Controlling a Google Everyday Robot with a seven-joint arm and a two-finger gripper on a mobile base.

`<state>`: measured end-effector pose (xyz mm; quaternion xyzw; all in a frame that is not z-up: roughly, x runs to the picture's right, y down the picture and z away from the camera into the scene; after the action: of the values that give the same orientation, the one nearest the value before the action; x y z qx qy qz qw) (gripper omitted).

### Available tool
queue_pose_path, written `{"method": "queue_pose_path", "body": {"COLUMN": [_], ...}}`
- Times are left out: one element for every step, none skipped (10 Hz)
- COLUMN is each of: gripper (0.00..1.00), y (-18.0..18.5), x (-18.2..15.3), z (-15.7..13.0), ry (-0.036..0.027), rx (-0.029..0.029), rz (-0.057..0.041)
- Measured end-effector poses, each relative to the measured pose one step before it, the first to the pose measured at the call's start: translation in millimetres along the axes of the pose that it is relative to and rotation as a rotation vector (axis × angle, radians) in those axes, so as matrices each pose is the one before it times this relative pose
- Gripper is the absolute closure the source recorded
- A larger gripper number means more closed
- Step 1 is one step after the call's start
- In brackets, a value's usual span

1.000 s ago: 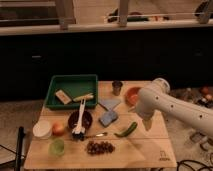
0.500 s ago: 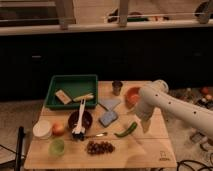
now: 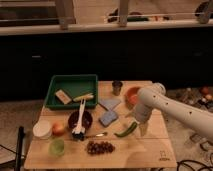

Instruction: Place pepper in metal cup

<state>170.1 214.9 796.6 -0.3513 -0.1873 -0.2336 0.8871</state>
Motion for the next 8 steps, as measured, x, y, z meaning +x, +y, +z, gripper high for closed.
{"method": "queue_pose_path", "body": {"gripper": [0.20,0.20,0.20,0.21,0.26,0.36,0.45,0.53], "y": [-0.49,-2.00,-1.15,-0.34,-0.37,-0.28,0.46,0.69], "x": [-2.95,-4.70,-2.72,-1.76,-1.65,-1.68,-0.03,0.77], "z": [4.35,4.73,3.25,2.83,3.07,3.23,2.51,1.66], "ry": [-0.00839,-0.01011,-0.00679,-0.00555,-0.00597,-0.00522,-0.00600,-0.00423], "rx": [-0.00496,-0.00518,-0.00413,-0.00326,-0.00285,-0.00311,-0.00068,-0.00034], "rz": [-0.00207,-0.00562,-0.00368,-0.00157,-0.00086,-0.00087,0.00322,0.00446]}}
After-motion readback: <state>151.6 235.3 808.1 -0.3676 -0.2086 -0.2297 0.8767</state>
